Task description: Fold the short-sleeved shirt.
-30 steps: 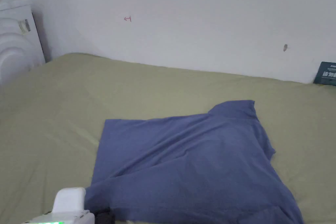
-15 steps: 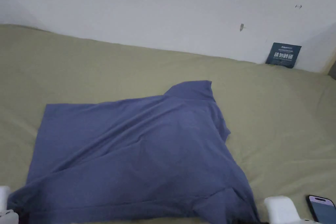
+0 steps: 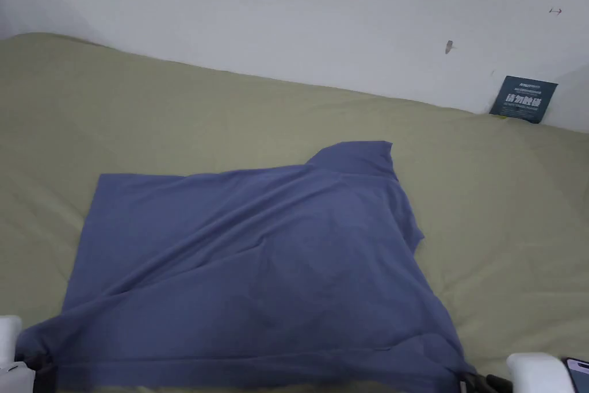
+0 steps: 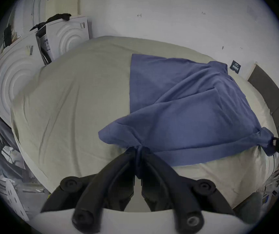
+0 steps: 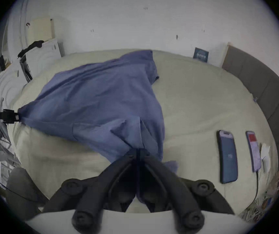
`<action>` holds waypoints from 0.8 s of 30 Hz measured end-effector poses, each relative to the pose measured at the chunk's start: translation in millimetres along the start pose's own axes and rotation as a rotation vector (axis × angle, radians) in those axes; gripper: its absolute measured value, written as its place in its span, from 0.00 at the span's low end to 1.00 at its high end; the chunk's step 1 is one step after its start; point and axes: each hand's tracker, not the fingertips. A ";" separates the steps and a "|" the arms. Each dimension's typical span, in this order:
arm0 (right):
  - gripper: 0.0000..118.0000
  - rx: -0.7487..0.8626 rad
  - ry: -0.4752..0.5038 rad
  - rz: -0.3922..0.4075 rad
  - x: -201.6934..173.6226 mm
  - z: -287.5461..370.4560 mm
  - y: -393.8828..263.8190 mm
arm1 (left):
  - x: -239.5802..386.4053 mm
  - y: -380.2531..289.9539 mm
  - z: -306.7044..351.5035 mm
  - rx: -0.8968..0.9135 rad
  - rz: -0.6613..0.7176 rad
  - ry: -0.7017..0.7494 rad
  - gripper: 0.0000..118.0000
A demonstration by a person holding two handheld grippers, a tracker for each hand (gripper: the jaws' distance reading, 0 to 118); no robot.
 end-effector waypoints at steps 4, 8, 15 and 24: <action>0.04 0.074 0.004 0.046 -4.8 10.6 26.0 | -0.6 13.8 10.0 0.025 -0.026 -0.017 0.05; 0.04 0.124 0.009 0.127 -6.5 5.3 60.1 | -3.1 35.4 24.4 0.020 -0.071 -0.030 0.05; 0.04 0.138 -0.002 0.231 1.6 -32.7 128.7 | -14.3 82.5 27.2 -0.123 0.012 -0.169 0.05; 0.04 -0.020 -0.002 0.286 0.4 -137.5 191.6 | -19.7 151.7 -21.3 -0.128 -0.034 -0.121 0.05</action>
